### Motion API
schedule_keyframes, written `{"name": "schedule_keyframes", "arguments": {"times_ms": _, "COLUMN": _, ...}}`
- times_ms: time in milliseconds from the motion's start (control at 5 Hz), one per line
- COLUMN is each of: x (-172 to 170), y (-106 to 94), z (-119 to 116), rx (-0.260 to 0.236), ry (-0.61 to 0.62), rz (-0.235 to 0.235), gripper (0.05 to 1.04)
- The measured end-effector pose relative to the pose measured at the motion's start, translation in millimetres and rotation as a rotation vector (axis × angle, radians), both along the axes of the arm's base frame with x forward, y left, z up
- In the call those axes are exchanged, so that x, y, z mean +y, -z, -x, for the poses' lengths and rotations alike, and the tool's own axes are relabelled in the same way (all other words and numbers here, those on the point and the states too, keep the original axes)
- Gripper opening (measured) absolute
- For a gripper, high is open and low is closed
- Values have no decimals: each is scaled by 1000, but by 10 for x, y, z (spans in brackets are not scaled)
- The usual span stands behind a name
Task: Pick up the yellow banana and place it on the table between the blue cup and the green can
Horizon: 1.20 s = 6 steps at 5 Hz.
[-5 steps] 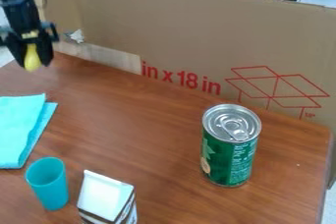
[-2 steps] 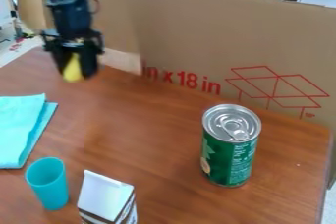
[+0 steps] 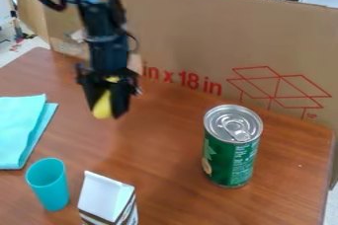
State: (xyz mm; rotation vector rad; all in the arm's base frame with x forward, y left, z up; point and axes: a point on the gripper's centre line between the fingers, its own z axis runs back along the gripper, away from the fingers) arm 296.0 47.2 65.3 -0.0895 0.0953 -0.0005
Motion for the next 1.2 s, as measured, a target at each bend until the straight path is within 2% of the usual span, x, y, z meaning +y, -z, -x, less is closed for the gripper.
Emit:
{"name": "schedule_keyframes", "arguments": {"times_ms": 200, "x": -144, "y": 232, "z": 55, "rx": 55, "ry": 22, "rz": -2, "gripper": 588}}
{"name": "schedule_keyframes", "arguments": {"times_ms": 400, "x": -180, "y": 392, "z": 175, "rx": 134, "ry": 13, "rz": 20, "gripper": 588}}
{"name": "schedule_keyframes", "arguments": {"times_ms": 600, "x": -209, "y": 441, "z": 205, "rx": 161, "ry": 11, "rz": 37, "gripper": 587}}
{"name": "schedule_keyframes", "arguments": {"times_ms": 800, "x": -218, "y": 456, "z": 226, "rx": 179, "ry": -6, "rz": 46, "gripper": 665}}
{"name": "schedule_keyframes", "arguments": {"times_ms": 1000, "x": -210, "y": 442, "z": 292, "rx": 237, "ry": -18, "rz": 41, "gripper": 903}}
{"name": "schedule_keyframes", "arguments": {"times_ms": 1200, "x": -212, "y": 353, "z": 335, "rx": 256, "ry": -19, "rz": 43, "gripper": 1001}}
